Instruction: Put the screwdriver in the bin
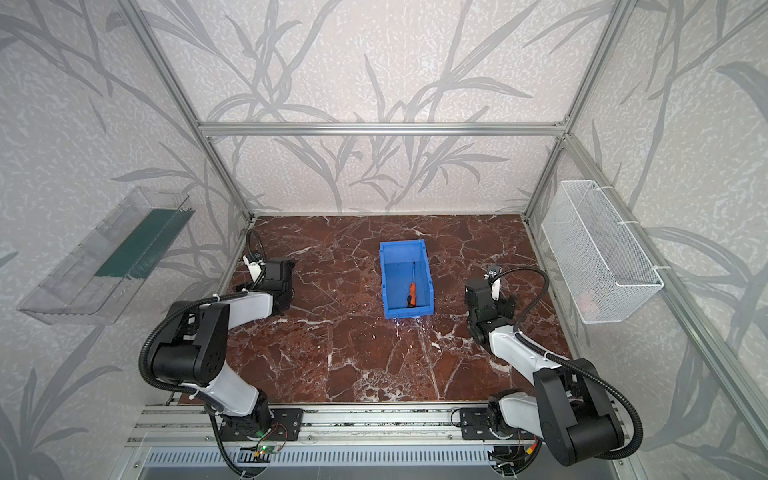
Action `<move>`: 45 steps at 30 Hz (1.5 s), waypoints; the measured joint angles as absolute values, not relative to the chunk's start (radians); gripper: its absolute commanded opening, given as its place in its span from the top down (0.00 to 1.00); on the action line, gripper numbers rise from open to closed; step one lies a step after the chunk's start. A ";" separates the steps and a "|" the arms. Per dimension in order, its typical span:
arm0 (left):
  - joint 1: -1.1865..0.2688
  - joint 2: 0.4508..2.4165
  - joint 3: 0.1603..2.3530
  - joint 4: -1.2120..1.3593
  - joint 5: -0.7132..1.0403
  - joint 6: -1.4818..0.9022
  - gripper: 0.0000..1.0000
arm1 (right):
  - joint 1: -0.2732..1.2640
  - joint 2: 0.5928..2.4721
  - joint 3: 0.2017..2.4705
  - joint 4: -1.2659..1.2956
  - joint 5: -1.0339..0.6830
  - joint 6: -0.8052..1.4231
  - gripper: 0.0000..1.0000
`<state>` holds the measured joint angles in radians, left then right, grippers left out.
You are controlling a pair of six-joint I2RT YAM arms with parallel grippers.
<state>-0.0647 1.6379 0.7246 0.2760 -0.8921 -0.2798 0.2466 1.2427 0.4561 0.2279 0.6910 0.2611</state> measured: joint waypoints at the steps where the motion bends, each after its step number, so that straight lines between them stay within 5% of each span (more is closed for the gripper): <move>1: -0.062 1.636 0.716 0.305 -0.871 -0.265 0.01 | 0.247 1.243 0.456 0.229 0.691 0.261 0.01; 13: -0.078 1.542 0.368 0.802 -0.540 -0.088 0.01 | 0.247 1.235 0.431 0.290 0.687 0.249 0.01; 22: -0.081 1.581 0.345 1.006 -0.456 -0.044 0.01 | 0.247 1.285 0.432 0.379 0.698 0.212 0.01; 45: -0.085 1.592 0.330 1.071 -0.441 -0.025 0.01 | 0.316 1.454 0.315 0.876 0.572 -0.070 0.01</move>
